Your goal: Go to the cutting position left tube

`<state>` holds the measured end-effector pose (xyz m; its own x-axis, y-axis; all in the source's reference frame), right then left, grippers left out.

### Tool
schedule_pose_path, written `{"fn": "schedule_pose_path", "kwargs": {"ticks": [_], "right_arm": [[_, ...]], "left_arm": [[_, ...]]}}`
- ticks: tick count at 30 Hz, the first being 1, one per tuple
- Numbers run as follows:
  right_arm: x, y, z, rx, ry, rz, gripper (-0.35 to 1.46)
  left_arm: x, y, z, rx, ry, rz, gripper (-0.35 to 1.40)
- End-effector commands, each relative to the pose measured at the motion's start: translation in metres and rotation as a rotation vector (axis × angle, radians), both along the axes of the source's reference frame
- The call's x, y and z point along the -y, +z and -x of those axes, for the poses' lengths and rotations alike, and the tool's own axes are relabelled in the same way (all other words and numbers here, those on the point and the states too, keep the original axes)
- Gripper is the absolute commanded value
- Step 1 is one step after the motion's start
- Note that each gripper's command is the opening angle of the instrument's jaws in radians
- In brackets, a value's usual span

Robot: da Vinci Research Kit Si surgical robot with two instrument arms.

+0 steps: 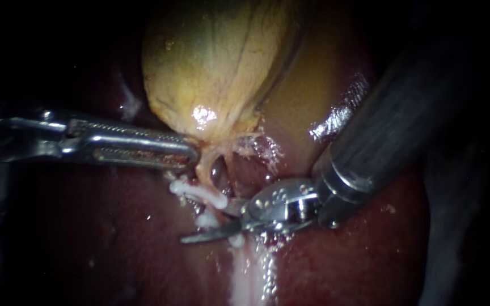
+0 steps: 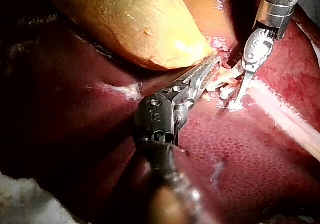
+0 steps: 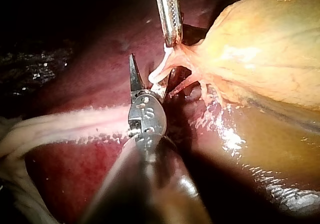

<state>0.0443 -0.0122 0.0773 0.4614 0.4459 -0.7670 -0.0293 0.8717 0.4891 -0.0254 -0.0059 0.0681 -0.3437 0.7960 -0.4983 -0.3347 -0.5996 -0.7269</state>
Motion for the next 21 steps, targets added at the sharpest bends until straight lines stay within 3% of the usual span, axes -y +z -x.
{"fn": "schedule_pose_path", "kwargs": {"ticks": [1, 21], "right_arm": [[-0.0001, 0.0, -0.0001, -0.004, 0.006, -0.004, 1.43], [-0.0018, -0.0003, -0.0012, -0.032, 0.057, -0.04, 1.41]], "left_arm": [[0.0, 0.0, 0.0, 0.0, 0.0, 0.0, -0.35], [0.0001, 0.0, 0.0002, -0.001, -0.001, 0.001, -0.35]]}}
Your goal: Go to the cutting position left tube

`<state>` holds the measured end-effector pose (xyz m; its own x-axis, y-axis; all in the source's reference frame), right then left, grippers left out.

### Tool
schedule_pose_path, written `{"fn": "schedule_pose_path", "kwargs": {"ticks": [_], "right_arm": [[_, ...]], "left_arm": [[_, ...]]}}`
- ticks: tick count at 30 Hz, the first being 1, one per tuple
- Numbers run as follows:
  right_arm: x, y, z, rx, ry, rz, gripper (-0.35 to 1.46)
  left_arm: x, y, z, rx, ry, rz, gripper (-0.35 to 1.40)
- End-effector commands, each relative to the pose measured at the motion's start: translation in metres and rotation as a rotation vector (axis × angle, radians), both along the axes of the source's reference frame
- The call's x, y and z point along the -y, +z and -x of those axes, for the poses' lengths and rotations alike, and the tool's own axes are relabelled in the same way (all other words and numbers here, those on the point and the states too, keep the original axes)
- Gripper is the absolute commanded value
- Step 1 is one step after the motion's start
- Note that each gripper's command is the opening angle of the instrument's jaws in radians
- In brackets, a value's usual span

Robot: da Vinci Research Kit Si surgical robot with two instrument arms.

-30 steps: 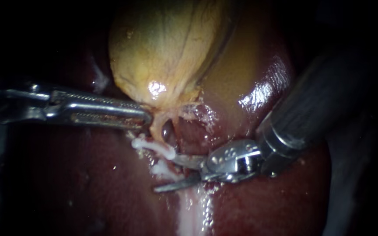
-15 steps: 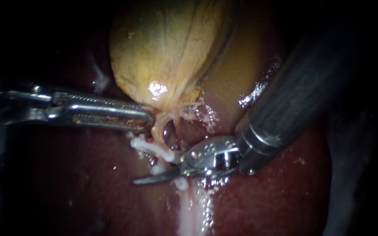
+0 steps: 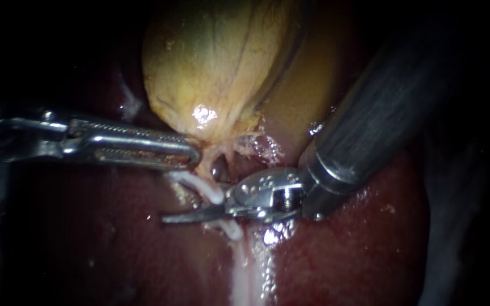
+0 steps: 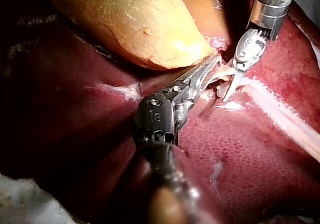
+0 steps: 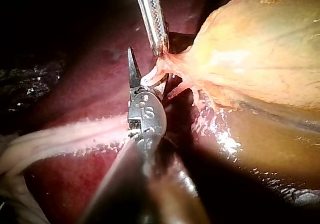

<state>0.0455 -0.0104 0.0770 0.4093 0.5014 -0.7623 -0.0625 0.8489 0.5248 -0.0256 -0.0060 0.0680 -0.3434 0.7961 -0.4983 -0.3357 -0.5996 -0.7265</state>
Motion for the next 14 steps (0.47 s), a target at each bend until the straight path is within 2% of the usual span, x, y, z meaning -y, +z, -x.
{"fn": "schedule_pose_path", "kwargs": {"ticks": [1, 14], "right_arm": [[0.0, 0.0, -0.0001, 0.001, -0.001, 0.0, 1.41], [0.0002, 0.0003, -0.0001, -0.002, 0.001, -0.005, 1.43]], "left_arm": [[0.0, 0.0001, 0.0, 0.0, 0.0, 0.0, -0.35], [0.0, 0.0001, 0.0, 0.0, 0.0, 0.0, -0.35]]}}
